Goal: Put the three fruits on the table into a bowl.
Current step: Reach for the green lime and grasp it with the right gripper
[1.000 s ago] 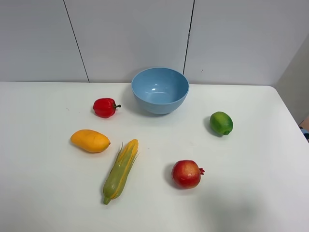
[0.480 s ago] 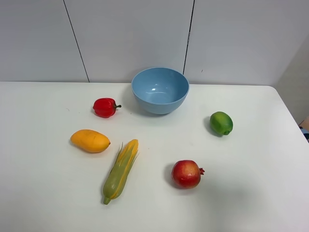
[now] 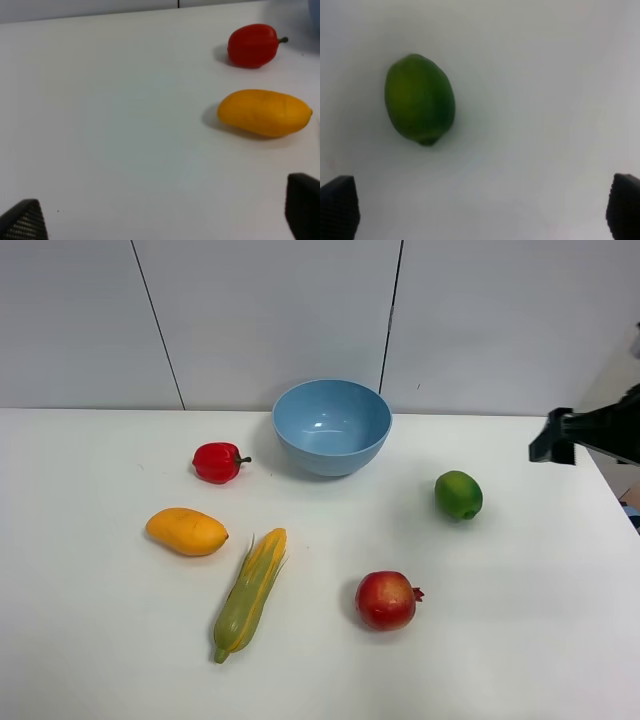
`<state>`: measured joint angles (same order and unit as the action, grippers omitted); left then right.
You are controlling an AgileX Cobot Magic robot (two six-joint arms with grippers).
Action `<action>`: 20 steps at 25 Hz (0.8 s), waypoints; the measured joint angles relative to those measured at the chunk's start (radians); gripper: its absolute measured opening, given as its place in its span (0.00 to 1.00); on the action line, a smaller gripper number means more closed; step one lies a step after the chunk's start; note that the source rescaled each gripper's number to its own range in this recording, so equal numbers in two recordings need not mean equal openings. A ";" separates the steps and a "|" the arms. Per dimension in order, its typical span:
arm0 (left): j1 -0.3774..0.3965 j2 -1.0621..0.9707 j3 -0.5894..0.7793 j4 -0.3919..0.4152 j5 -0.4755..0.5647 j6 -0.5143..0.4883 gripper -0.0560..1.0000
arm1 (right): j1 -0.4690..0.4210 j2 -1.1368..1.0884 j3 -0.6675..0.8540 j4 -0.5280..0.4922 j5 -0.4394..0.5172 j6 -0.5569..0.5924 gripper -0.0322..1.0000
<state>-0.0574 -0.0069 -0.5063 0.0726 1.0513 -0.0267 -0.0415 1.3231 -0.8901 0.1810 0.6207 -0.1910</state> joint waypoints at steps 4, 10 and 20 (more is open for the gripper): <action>0.000 0.000 0.000 0.000 0.000 0.000 0.92 | 0.068 0.217 -0.077 0.038 -0.129 -0.018 0.98; 0.000 0.000 0.000 0.000 0.000 0.000 0.92 | 0.144 0.475 -0.156 0.044 -0.166 -0.025 0.98; 0.000 0.000 0.000 0.000 0.000 0.000 0.92 | 0.154 0.666 -0.164 0.024 -0.257 -0.024 0.04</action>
<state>-0.0574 -0.0069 -0.5063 0.0726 1.0513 -0.0267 0.1121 1.9893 -1.0544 0.2051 0.3640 -0.2155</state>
